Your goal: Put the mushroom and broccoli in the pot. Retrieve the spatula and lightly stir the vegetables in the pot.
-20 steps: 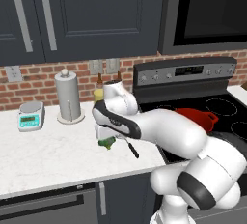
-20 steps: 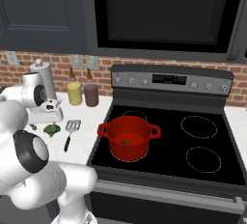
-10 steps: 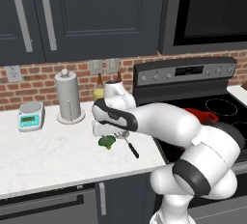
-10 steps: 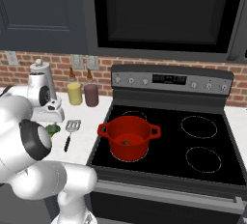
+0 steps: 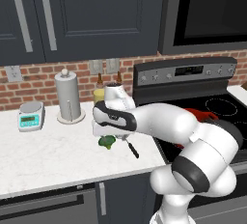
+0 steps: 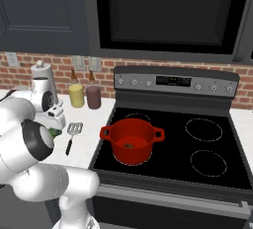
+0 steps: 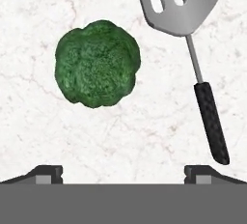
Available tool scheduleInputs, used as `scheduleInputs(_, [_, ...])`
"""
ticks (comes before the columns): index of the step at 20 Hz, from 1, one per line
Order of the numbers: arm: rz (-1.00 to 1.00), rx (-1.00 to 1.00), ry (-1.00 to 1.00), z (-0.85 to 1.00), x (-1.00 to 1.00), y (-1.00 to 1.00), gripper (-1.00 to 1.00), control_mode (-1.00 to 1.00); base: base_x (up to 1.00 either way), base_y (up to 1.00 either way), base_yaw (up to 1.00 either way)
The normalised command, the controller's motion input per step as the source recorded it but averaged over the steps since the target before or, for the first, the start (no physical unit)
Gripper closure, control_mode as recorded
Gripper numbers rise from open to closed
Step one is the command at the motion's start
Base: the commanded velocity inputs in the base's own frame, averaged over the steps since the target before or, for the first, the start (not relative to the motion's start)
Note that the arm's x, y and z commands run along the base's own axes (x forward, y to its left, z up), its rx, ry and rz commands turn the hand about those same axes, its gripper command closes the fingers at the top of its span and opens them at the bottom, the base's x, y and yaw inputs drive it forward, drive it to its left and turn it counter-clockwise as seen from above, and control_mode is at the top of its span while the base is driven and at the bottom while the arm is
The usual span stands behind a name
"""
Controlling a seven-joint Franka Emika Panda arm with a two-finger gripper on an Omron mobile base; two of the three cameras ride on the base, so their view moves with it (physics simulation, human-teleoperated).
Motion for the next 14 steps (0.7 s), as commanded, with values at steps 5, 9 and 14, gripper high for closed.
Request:
scheduleInputs(5, [-0.23,0.06,0.0,-0.02,0.0,0.0,-1.0,-1.0,0.0,0.0,0.0])
scheduleInputs(9, [-0.23,0.01,-0.01,-0.07,0.0,0.0,-1.0,-1.0,0.0,0.0,0.0])
scheduleInputs(14, [-0.15,0.0,0.0,-0.08,0.02,0.0,-1.0,-1.0,0.0,0.0,0.0])
